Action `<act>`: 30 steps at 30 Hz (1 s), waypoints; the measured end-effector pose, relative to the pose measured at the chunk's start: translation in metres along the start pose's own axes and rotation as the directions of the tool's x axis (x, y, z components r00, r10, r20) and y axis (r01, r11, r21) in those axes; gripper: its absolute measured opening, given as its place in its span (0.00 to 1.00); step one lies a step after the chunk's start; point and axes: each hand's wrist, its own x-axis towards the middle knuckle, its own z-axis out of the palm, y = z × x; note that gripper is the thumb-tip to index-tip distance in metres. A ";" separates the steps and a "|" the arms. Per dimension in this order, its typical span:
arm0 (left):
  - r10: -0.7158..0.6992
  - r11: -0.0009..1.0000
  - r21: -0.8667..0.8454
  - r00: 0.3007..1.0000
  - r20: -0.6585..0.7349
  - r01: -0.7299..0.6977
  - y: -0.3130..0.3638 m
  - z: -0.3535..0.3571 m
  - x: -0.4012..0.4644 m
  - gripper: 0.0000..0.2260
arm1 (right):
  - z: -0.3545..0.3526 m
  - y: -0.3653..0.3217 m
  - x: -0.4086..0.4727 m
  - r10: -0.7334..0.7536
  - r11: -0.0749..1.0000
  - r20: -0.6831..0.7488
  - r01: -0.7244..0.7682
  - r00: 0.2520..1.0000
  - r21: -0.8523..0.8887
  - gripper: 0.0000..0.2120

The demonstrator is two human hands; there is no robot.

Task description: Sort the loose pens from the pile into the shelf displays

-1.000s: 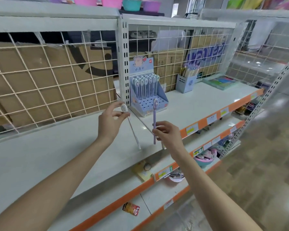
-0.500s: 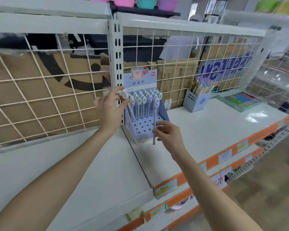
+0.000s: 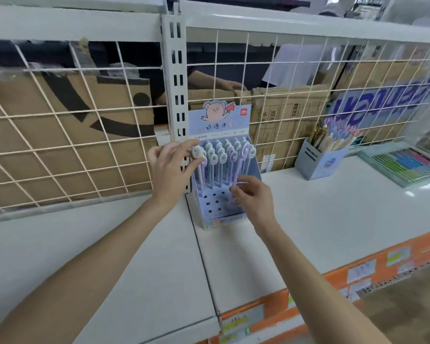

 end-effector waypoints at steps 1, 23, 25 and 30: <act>0.005 1.000 0.015 1.000 -0.019 -0.005 0.001 0.000 -0.001 0.15 | 0.001 0.000 0.002 -0.007 1.000 0.014 0.007 1.000 -0.003 0.09; 0.133 0.976 0.193 0.973 -0.190 -0.096 0.023 0.006 -0.004 0.15 | 0.005 0.010 0.018 -0.096 0.994 0.082 0.091 0.992 0.060 0.08; 0.157 0.972 0.204 0.968 -0.193 -0.117 0.024 0.006 -0.004 0.15 | 0.006 0.010 0.020 -0.108 0.993 0.080 0.104 0.991 0.057 0.09; 0.175 0.964 0.231 0.971 -0.165 -0.134 0.022 0.006 -0.006 0.15 | 0.012 0.009 0.023 -0.133 0.989 0.062 0.129 0.989 0.066 0.08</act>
